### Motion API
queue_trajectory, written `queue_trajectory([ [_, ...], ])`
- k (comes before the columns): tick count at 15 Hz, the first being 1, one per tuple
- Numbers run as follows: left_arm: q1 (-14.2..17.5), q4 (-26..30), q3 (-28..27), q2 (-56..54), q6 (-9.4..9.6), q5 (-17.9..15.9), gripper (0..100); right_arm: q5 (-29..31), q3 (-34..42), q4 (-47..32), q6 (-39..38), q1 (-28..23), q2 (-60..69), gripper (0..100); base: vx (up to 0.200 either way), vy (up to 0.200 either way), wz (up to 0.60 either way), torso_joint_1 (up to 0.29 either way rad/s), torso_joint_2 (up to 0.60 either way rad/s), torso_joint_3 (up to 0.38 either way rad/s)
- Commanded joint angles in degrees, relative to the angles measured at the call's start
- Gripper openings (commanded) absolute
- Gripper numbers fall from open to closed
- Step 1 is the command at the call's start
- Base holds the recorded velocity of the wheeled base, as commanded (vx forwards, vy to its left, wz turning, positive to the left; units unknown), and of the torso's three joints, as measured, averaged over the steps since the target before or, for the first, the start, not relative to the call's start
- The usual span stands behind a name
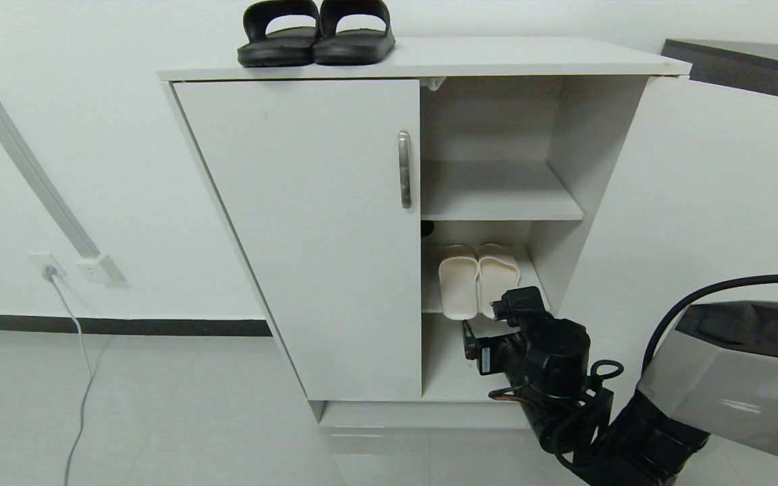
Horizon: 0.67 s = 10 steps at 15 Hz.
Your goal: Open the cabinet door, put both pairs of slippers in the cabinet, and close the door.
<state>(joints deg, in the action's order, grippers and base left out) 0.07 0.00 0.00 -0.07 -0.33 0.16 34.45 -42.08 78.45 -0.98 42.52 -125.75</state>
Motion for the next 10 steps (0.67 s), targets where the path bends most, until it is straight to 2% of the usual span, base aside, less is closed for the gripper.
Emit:
queue_trajectory([
  [1,0.0,0.0,0.0,0.1,-0.02,0.0,0,0.0,0.1,0.1,0.0,0.1,-0.2,100,0.0,0.0,0.0,0.002,0.0,0.193],
  [5,0.0,0.0,0.0,0.1,-0.11,0.1,0,0.0,0.2,0.1,0.0,0.2,-0.4,100,0.0,0.0,0.0,0.006,0.0,0.157],
  [10,0.0,0.0,0.0,0.1,-0.2,0.2,0,0.0,0.5,1.3,0.1,0.4,-1.1,100,0.0,0.0,0.0,0.002,0.0,0.02],
])
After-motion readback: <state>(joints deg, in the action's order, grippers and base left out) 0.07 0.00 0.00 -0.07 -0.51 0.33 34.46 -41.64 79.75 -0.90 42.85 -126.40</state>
